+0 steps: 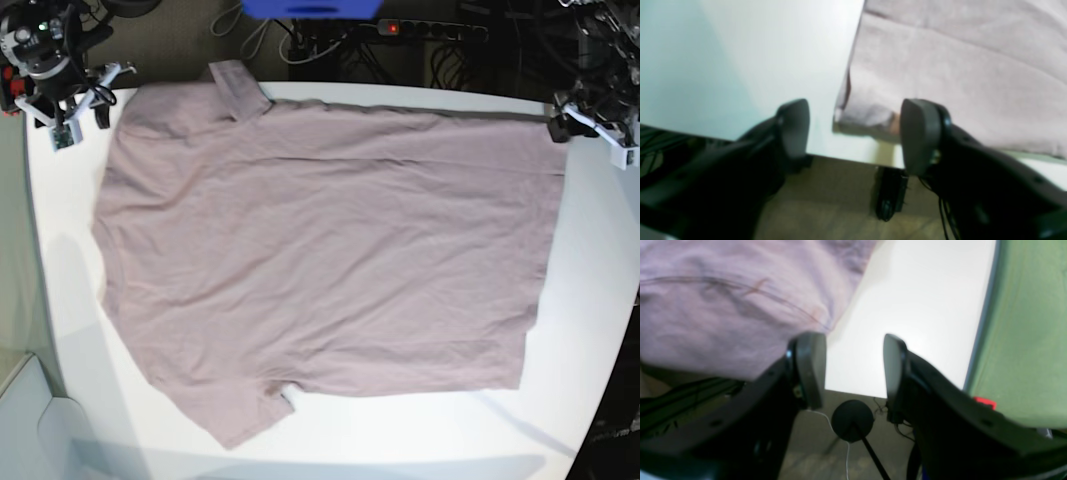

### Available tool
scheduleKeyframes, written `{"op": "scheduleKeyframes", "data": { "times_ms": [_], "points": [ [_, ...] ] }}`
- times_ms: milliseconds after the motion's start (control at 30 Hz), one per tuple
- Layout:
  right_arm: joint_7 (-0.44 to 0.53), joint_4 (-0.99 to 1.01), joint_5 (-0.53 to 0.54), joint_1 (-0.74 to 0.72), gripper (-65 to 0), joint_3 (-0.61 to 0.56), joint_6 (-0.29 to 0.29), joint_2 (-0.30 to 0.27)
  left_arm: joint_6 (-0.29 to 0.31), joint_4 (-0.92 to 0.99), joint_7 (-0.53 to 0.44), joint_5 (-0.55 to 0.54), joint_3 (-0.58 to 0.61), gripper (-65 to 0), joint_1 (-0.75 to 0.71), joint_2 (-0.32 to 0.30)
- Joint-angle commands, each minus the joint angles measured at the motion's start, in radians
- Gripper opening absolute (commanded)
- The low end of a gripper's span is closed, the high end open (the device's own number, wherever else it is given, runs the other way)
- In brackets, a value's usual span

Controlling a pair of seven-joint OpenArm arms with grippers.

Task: Layout the t-shirt on the table in an organized manner, then fold the t-shirt properly
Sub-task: 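Open both grippers and move them to the shirt's side edge corners, then grasp the side edge of the t-shirt with both grippers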

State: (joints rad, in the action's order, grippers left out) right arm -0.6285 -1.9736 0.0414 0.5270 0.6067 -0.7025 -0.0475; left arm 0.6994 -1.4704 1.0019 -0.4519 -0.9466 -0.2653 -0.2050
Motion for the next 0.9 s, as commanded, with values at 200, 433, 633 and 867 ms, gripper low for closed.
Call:
{"op": "scheduleKeyframes", "data": {
  "times_ms": [200, 433, 633, 867],
  "points": [
    [0.017, -0.014, 0.010, 0.005, -36.5, 0.006, 0.004, -0.012, -0.001, 0.056, -0.074, -0.009, -0.002, -50.3, 0.010, -0.024],
    [0.017, -0.014, 0.010, 0.005, -36.5, 0.006, 0.004, -0.012, -0.001, 0.060, -0.074, -0.009, -0.002, -51.2, 0.014, -0.023],
    [0.017, -0.014, 0.008, 0.011, -36.5, 0.006, 0.004, -0.010, -0.001, 0.058, -0.073, -0.009, 0.033, -64.2, 0.019, -0.024],
    [0.017, -0.016, 0.015, 0.051, -36.1, 0.026, 0.004, 0.042, -0.001, 0.055, -0.073, -0.009, 0.053, -64.9, 0.018, -0.018]
  ]
}}
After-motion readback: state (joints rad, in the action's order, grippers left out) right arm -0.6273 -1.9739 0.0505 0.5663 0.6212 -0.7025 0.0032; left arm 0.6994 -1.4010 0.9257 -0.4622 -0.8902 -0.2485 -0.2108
